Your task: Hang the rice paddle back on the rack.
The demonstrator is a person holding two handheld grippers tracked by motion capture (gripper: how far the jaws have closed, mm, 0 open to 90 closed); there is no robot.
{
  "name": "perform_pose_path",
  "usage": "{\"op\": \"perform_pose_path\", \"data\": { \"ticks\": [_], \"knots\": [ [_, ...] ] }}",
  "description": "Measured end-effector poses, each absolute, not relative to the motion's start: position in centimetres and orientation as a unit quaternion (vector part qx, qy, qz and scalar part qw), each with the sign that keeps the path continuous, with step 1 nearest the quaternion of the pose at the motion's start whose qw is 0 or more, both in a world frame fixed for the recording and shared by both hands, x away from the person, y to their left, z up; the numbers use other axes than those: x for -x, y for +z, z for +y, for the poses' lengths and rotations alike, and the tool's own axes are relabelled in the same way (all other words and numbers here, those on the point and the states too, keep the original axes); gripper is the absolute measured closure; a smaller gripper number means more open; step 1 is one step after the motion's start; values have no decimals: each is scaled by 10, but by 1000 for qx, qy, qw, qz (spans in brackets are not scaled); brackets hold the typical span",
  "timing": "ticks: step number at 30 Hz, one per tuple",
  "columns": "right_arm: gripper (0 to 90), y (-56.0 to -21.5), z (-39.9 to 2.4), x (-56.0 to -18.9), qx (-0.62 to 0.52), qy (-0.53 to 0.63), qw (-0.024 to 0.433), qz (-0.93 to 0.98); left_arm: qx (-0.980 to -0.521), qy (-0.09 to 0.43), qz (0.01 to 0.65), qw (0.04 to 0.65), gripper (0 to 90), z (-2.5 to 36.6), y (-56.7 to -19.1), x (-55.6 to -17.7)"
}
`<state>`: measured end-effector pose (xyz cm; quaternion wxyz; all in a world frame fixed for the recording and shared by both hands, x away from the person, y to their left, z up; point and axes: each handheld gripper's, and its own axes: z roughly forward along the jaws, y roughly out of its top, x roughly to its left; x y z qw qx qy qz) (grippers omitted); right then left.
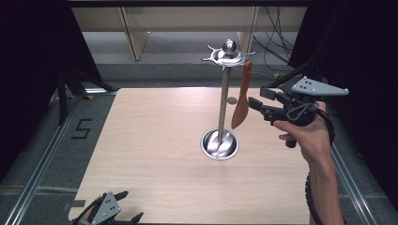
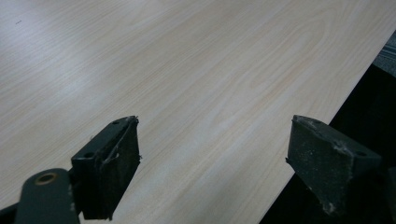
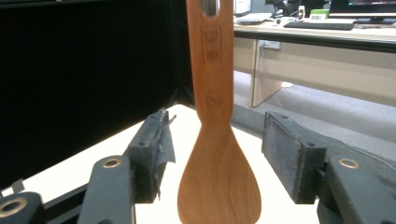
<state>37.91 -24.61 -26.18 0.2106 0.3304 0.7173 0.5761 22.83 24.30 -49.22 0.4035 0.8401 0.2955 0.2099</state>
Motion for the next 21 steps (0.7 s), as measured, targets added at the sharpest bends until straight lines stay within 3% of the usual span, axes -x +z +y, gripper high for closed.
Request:
{"op": "perform_pose_path", "data": {
  "ticks": [21],
  "knots": [
    [397,-319,-264,-360,-350,542,209,735,-840,209,297,404,162,243,-493,-228]
  ]
}}
